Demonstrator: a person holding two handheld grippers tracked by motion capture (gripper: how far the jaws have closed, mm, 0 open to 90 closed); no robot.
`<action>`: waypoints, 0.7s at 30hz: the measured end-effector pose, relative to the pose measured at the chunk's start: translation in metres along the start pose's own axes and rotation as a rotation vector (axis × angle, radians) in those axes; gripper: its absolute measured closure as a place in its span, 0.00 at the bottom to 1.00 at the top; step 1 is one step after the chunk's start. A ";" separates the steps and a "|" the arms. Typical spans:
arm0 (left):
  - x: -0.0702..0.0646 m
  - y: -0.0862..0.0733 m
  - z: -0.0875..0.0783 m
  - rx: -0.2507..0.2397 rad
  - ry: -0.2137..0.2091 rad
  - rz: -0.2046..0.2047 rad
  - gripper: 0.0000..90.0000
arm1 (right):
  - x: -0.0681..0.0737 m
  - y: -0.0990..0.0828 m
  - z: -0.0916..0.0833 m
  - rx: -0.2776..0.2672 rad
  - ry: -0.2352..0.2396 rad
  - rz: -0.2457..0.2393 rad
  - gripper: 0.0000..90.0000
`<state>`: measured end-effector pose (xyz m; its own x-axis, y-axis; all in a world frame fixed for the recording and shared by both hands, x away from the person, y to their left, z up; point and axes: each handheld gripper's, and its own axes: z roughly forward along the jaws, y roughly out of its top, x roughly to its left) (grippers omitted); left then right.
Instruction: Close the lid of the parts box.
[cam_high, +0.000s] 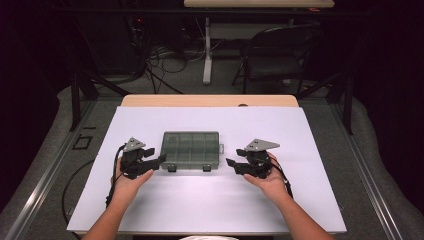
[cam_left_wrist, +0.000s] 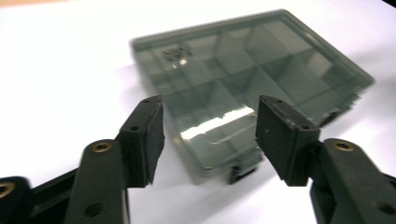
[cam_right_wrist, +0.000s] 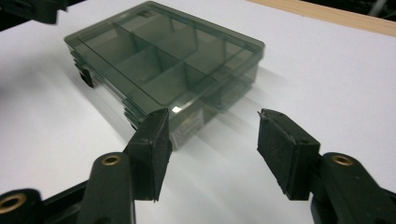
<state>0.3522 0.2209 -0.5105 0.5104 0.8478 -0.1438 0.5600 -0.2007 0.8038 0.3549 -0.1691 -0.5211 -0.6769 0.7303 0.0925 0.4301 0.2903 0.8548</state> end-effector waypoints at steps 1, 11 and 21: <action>0.003 -0.001 -0.001 -0.008 0.006 -0.004 0.43 | -0.001 -0.001 -0.002 0.002 -0.008 0.000 0.47; 0.023 -0.014 -0.020 -0.008 0.062 -0.047 0.39 | -0.006 -0.015 -0.024 0.006 -0.124 -0.029 0.41; 0.033 -0.032 -0.040 -0.058 0.094 -0.094 0.39 | -0.014 -0.035 -0.056 0.015 -0.200 0.031 0.41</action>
<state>0.3249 0.2749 -0.5172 0.3929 0.9042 -0.1675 0.5625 -0.0921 0.8217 0.3161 -0.2238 -0.5235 -0.5311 0.8472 0.0144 0.4589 0.2734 0.8454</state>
